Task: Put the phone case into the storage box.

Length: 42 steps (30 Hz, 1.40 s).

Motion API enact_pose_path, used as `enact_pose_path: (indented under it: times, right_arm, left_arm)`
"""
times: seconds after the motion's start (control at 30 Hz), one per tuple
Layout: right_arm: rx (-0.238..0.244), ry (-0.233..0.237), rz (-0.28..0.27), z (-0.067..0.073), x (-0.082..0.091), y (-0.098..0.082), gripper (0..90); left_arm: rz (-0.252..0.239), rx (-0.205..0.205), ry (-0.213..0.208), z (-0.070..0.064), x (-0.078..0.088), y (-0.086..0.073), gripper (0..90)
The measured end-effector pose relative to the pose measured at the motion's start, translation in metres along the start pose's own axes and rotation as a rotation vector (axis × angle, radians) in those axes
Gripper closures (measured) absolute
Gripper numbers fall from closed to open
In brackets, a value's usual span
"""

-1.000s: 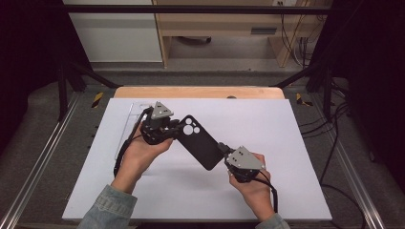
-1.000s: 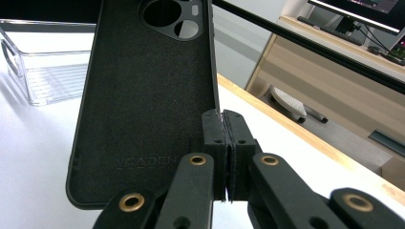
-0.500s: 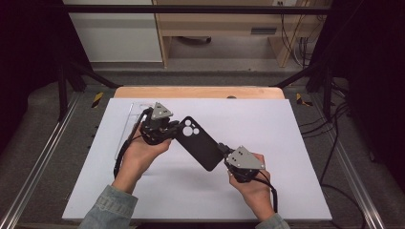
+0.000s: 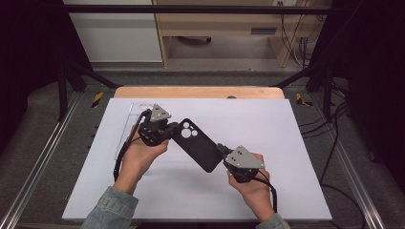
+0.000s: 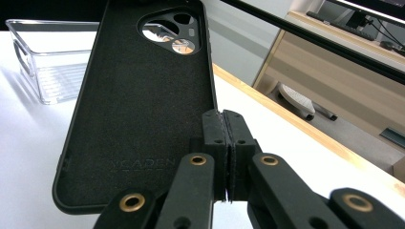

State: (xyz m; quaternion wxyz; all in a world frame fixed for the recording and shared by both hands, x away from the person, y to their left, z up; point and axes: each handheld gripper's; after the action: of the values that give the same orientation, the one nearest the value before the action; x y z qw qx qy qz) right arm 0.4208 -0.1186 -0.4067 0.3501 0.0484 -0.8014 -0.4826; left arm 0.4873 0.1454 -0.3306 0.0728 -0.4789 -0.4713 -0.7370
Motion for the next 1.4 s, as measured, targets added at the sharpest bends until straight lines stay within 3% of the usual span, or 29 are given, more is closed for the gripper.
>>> enact_pose_path:
  times: [0.2, 0.5, 0.8, 1.1, 1.27, 1.4]
  right_arm:
    - [-0.033, 0.05, 0.004, -0.002, -0.002, 0.002, 89.3]
    - [-0.062, 0.082, -0.003, -0.005, -0.004, 0.003, 89.0]
    - [-0.085, 0.13, 0.005, -0.006, -0.008, 0.004, 88.3]
    - [-0.105, 0.16, 0.01, -0.008, -0.011, 0.005, 87.3]
    - [-0.104, 0.174, 0.004, -0.008, -0.012, 0.007, 82.7]
    - [-0.115, 0.185, -0.017, -0.007, -0.01, 0.008, 67.7]
  left_arm:
    - [-0.029, -0.029, 0.04, -0.003, 0.006, 0.0, 88.3]
    - [-0.048, -0.093, 0.102, -0.011, 0.019, 0.008, 88.6]
    - [-0.063, -0.187, 0.175, -0.021, 0.029, 0.015, 88.7]
    - [-0.067, -0.22, 0.188, -0.024, 0.033, 0.019, 88.7]
    - [-0.069, -0.245, 0.2, -0.024, 0.035, 0.021, 88.7]
    - [-0.068, -0.265, 0.209, -0.024, 0.035, 0.021, 88.8]
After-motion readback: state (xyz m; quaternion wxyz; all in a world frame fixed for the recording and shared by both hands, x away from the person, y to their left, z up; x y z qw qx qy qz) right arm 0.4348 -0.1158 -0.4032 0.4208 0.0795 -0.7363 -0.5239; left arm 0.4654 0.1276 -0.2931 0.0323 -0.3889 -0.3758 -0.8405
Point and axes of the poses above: each handheld gripper's, and its own axes: x roughly backward along the jaws, y roughly out of its top, z roughly to its left, and after that the axes turned 15 degrees about z, right-handed
